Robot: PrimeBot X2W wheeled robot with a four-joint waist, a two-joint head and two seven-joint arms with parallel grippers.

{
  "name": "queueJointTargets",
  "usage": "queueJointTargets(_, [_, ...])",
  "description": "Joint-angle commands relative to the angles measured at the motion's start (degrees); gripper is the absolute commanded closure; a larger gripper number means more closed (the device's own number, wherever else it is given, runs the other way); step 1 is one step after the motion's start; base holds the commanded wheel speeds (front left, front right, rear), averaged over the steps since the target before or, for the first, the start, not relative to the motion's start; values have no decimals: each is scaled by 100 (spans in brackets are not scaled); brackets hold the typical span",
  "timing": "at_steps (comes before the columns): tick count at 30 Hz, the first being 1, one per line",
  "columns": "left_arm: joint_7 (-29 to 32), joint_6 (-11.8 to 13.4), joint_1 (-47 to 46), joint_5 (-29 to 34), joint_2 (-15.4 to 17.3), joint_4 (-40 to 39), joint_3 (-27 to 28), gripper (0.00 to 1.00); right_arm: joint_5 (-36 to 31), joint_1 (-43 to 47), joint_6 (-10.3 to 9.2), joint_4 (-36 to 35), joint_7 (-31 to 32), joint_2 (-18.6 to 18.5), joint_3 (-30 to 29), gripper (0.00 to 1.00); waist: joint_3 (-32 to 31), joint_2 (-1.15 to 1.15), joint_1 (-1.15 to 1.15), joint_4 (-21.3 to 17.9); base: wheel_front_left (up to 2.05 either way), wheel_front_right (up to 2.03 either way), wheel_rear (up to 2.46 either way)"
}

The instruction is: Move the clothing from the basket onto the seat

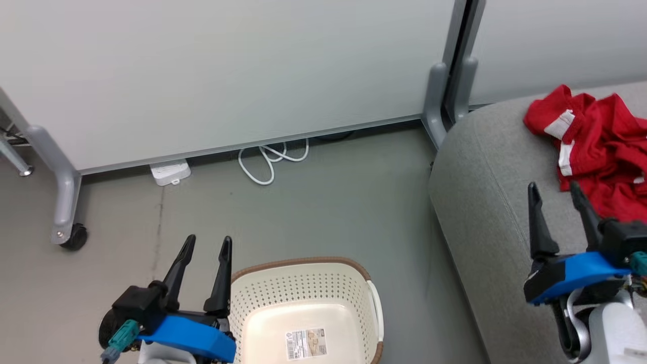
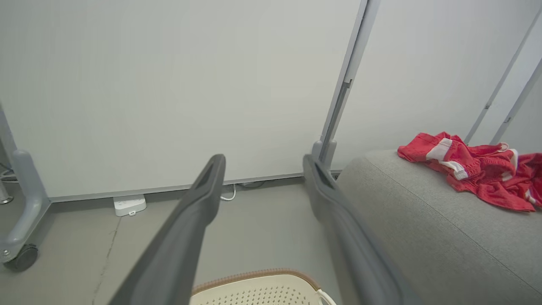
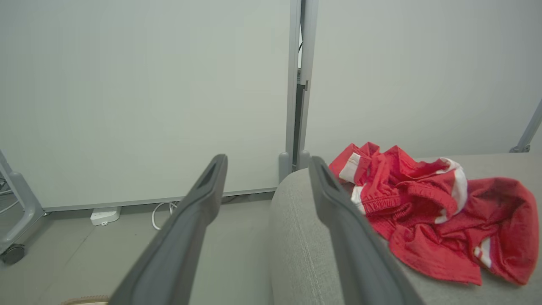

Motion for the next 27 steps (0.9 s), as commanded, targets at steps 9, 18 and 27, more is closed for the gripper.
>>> queueJointTargets(9, [-15, -15, 296, -20, 7, 129, 338, 0, 139, 913, 1, -649, 308, 179, 171, 0, -290, 0, 2, 350, 0, 0, 0])
queueJointTargets(18, [-16, -15, 351, 11, 30, 295, 414, 0, 335, 1198, 1, -700, 358, 190, 391, 0, -334, 0, 2, 421, 0, 0, 0])
queueJointTargets(27, [-16, -15, 307, 39, 13, 378, 448, 0, 334, 1234, 1, -677, 376, 191, 459, 0, -324, 0, 2, 404, 0, 0, 0])
